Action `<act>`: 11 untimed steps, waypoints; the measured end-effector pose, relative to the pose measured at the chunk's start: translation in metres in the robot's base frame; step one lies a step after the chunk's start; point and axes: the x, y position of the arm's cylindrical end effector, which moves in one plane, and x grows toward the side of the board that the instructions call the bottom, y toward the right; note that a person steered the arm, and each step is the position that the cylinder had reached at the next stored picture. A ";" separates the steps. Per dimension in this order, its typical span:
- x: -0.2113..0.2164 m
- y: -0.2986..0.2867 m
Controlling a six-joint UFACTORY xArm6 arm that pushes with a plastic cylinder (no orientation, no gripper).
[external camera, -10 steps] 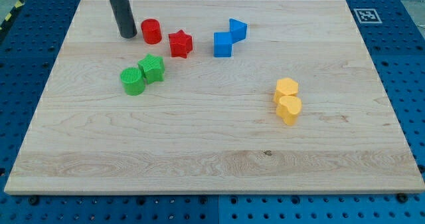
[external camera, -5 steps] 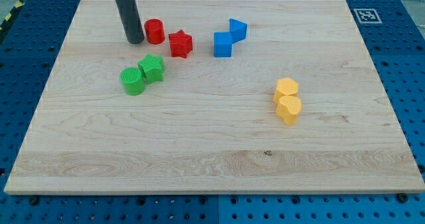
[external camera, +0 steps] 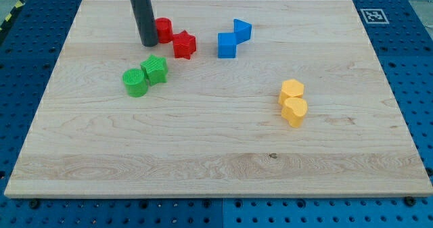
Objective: Slightly push the red circle towards red star
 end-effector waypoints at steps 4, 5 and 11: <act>-0.004 0.001; -0.004 0.001; -0.010 0.007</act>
